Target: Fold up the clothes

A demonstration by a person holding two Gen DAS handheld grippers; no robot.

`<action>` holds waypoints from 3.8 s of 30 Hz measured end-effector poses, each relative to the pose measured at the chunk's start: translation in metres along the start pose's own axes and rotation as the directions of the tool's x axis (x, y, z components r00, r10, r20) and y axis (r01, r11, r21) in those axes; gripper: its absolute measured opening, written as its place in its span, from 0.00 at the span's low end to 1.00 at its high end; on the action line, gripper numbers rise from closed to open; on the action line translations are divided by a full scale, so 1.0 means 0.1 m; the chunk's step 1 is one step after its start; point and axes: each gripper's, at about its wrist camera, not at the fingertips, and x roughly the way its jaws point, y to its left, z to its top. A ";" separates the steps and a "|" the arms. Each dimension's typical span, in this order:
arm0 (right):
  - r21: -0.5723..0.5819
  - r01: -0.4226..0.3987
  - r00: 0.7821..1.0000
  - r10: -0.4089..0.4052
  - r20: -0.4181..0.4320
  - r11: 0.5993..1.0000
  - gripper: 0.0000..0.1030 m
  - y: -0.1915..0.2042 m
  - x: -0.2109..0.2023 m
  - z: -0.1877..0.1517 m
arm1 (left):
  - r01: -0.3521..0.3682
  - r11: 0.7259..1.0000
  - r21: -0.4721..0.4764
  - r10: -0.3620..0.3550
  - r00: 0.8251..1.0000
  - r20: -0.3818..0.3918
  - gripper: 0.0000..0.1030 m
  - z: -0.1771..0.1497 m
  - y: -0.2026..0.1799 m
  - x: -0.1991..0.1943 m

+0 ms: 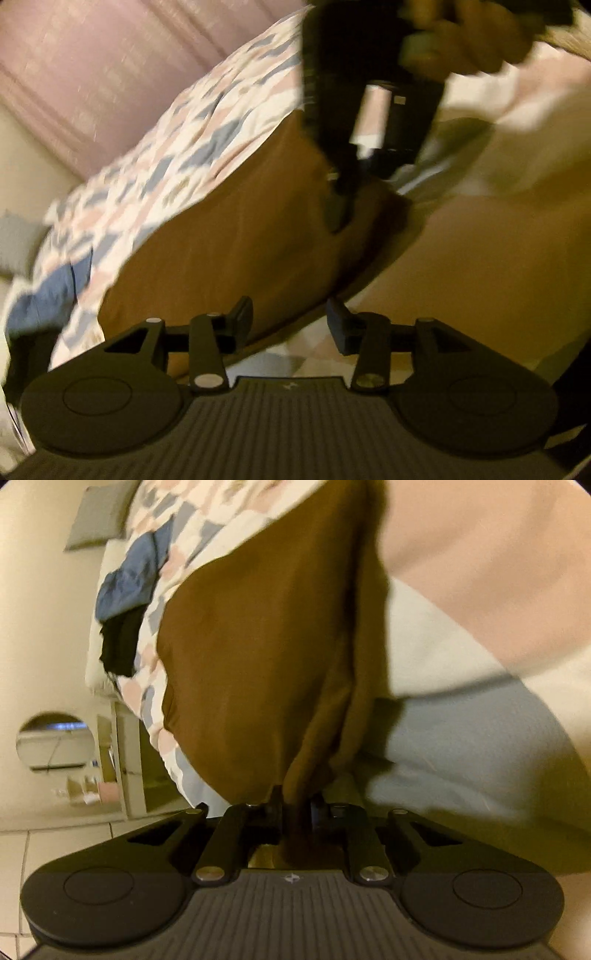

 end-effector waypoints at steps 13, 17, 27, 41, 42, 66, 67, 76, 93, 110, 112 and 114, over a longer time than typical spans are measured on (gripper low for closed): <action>-0.048 -0.085 0.996 0.083 -0.024 0.995 0.15 0.22 -0.24 0.08 | -0.143 0.977 0.158 0.139 0.990 0.037 0.23 0.08 -0.29 0.46; -0.303 0.031 0.997 -0.050 -0.056 0.953 0.42 0.30 -0.44 0.17 | -0.139 0.984 0.109 0.139 0.990 0.007 0.09 0.05 -0.23 0.58; -0.571 0.297 0.820 -0.102 0.563 -0.765 0.66 -0.07 -0.29 -0.13 | -0.151 0.986 0.073 0.152 0.988 0.003 0.12 0.01 -0.27 0.58; -0.656 -0.045 0.869 -0.354 0.346 -0.753 0.05 1.50 -0.17 0.39 | -0.025 0.938 -0.345 0.054 0.996 0.073 0.09 -0.10 0.66 0.20; -0.674 -0.040 0.871 -0.356 0.337 -0.737 0.05 1.76 -0.08 0.45 | -0.007 0.905 -0.426 0.045 0.996 0.078 0.09 -0.14 0.87 0.16; -0.893 -0.024 0.937 -0.301 -0.177 0.450 0.08 2.71 1.78 2.28 | 0.184 -0.236 -0.954 0.012 0.982 0.187 0.06 -2.17 2.68 0.87; -0.908 -0.036 0.947 -0.277 -0.165 0.417 0.08 2.76 1.78 2.25 | 0.174 -0.191 -0.966 0.020 0.985 0.173 0.05 -2.11 2.70 0.82; -0.933 -0.012 0.975 -0.202 -0.090 0.360 0.07 3.10 2.12 2.20 | 0.051 -0.138 -0.989 0.115 0.993 0.035 0.05 -2.19 2.94 0.73; -0.827 0.368 0.929 -0.198 0.312 0.425 0.63 2.94 2.06 2.13 | -0.279 -0.002 -0.960 0.128 0.952 -0.276 0.12 -2.20 3.14 0.72; -0.788 0.471 0.879 -0.138 0.456 0.397 0.32 2.45 1.71 1.85 | -0.445 0.187 -0.876 0.168 0.893 -0.418 0.06 -1.84 3.14 1.11; -0.797 0.441 0.887 -0.066 0.457 0.413 0.32 2.40 1.32 1.70 | -0.429 0.164 -0.888 0.188 0.898 -0.399 0.05 -1.72 3.12 0.84; -0.840 0.387 0.910 -0.007 0.415 0.380 0.32 2.30 1.03 1.44 | -0.366 0.191 -0.911 0.196 0.924 -0.330 0.06 -1.46 2.96 0.59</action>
